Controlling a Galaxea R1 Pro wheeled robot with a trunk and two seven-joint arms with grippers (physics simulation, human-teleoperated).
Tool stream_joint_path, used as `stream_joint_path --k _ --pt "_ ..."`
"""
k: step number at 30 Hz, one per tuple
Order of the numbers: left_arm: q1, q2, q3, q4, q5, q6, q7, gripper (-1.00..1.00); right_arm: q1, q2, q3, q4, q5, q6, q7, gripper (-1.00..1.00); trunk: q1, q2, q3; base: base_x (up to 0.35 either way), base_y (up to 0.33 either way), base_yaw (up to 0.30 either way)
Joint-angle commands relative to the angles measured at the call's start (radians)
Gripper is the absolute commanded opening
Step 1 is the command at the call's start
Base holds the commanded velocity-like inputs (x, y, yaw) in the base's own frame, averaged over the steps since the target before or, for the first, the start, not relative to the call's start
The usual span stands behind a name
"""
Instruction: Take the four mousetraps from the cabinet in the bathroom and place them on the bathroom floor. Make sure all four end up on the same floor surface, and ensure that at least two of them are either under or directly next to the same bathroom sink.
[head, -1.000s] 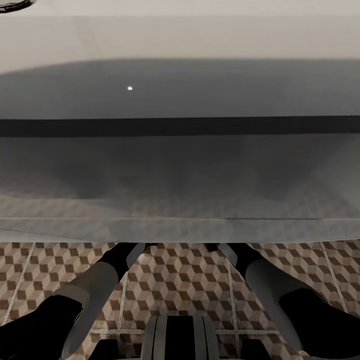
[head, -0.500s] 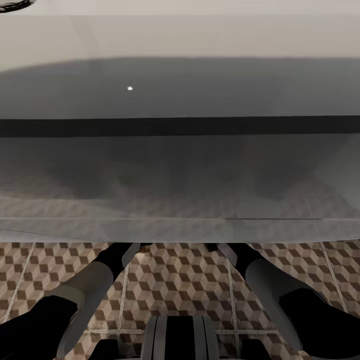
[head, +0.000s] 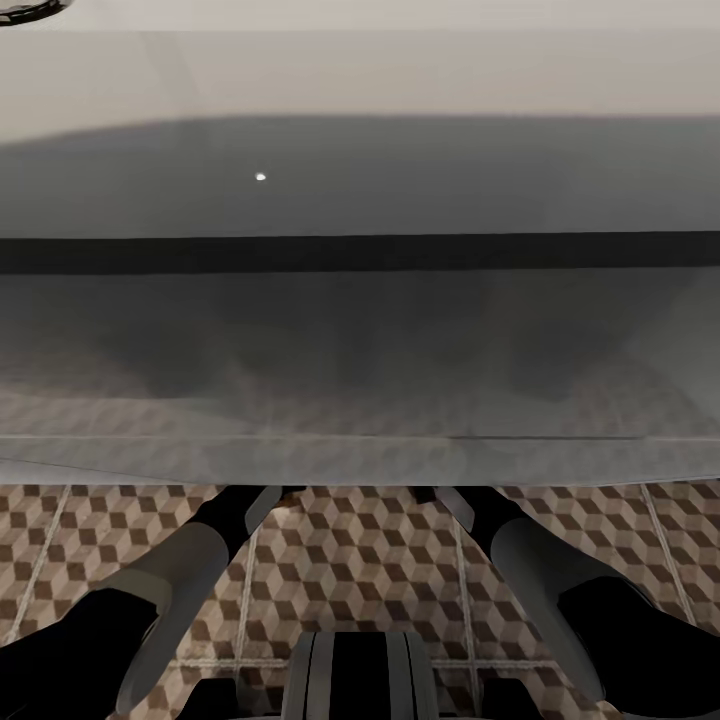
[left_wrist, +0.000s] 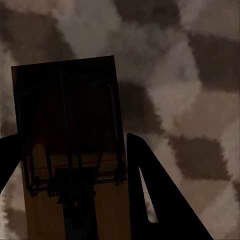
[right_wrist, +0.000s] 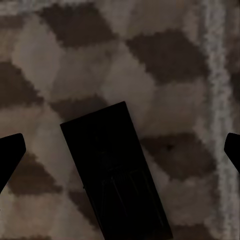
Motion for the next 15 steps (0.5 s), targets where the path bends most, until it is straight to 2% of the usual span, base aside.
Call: stream_joint_path --k 1,10,11,15 --pt "-0.006 0.0 -0.009 -0.001 0.005 0.004 0.009 -1.0 -0.006 0.0 0.012 -0.003 -0.002 0.005 -0.008 1.0 0.0 0.0 0.0 0.0 0.0 0.0" --pt "-0.008 0.0 -0.009 0.002 0.002 0.001 0.008 -1.0 -0.006 0.0 0.012 -0.003 -0.003 0.005 -0.008 1.0 0.0 0.0 0.0 0.0 0.0 0.0" --pt "-0.075 0.001 -0.009 0.002 -0.014 0.0 0.008 -1.0 -0.02 0.0 0.012 -0.003 -0.002 0.005 -0.008 1.0 0.0 0.0 0.0 0.0 0.0 0.0" --pt "-0.075 0.0 -0.009 0.002 -0.014 0.0 0.008 -1.0 -0.02 0.0 0.011 -0.003 -0.002 0.005 -0.008 1.0 0.0 0.0 0.0 0.0 0.0 0.0"
